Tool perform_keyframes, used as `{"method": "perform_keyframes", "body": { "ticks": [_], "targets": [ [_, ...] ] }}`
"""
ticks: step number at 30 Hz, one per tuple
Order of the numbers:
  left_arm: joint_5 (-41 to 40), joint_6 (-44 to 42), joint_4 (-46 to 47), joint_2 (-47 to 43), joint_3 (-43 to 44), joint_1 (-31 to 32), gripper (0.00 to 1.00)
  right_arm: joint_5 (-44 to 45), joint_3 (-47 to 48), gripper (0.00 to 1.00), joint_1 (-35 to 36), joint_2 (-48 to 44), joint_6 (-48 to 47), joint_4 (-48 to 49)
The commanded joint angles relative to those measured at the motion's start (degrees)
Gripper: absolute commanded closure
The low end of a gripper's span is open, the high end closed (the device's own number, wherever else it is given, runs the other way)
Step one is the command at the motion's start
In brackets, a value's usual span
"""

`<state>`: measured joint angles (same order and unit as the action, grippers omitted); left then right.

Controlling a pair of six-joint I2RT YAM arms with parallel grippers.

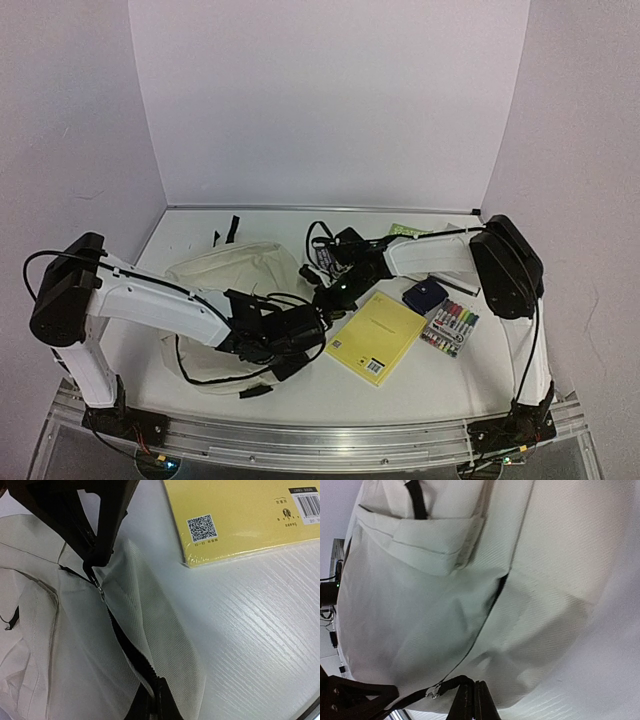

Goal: Pack the student bag
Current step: Unzip the student bag at the center of the board.

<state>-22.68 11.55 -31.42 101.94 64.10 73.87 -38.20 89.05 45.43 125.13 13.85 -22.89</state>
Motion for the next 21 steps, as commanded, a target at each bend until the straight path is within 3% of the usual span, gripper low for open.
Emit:
{"method": "perform_keyframes", "body": {
  "ticks": [1,16,21],
  "targets": [
    [3.92,-0.29,0.60,-3.92,-2.96,2.04,1.00,11.74,4.10,1.00,-1.31,1.77,-2.40,1.24],
    [7.71,0.82,0.71,-8.66,-7.50,3.82,1.00,27.63,10.93,1.00,-2.01,2.93,-6.08,1.18],
    [8.46,1.42,0.57,-8.57,-7.84,4.96,1.00,28.90,12.41,1.00,-2.01,4.85,-6.47,1.19]
  ]
}}
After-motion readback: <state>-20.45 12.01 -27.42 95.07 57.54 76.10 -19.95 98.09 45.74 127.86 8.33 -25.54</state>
